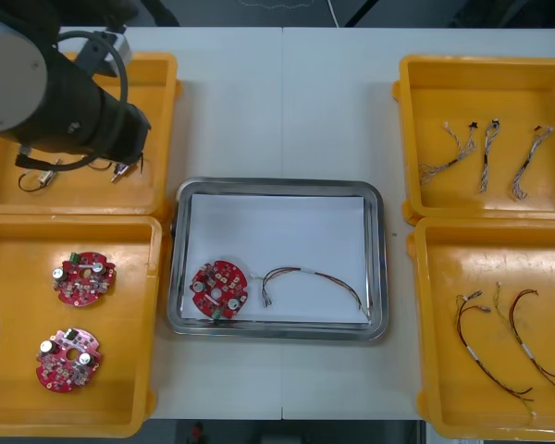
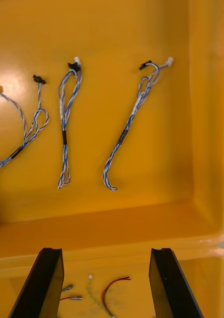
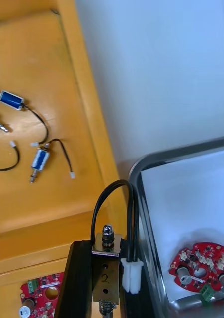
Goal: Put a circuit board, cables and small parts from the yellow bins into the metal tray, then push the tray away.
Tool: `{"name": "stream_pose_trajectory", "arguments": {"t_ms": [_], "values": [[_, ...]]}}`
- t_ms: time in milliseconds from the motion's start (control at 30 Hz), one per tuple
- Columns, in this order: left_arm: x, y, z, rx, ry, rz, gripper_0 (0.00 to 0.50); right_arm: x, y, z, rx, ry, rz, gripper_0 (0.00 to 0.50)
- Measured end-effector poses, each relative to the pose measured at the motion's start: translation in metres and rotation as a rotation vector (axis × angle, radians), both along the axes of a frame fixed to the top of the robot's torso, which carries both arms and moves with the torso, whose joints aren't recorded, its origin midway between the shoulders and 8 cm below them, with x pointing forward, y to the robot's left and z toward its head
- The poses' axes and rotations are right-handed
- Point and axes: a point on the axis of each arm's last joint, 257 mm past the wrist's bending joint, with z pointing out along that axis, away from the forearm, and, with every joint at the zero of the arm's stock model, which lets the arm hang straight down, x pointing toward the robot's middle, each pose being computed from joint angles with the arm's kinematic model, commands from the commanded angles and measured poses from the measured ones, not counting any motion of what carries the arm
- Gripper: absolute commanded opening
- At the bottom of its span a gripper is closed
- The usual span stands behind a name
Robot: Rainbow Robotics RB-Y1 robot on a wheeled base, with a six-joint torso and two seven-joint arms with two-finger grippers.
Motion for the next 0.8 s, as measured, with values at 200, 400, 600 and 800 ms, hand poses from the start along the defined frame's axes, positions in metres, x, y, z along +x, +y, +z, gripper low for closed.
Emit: {"name": "stream_pose_trajectory", "arguments": {"t_ms": [200,400,600,800], "values": [[-0.009,-0.03,-0.028,0.08,0.032,-0.067,0.0,0.001,0.005,-0.016,-0.01,0.068,-0.047,0.5],[-0.02,-0.039,-0.059,0.121,0.076,-0.064,0.0,0.013,0.002,-0.038,0.053,0.089,-0.203,0.5],[-0.027,-0.037,-0.094,0.145,0.114,-0.022,0.0,0.036,-0.005,-0.045,0.07,0.031,-0.233,0.5],[-0.012,-0.048,-0.117,0.14,0.106,-0.026,0.0,0.06,-0.015,-0.047,0.051,-0.054,-0.25,0.5]]}}
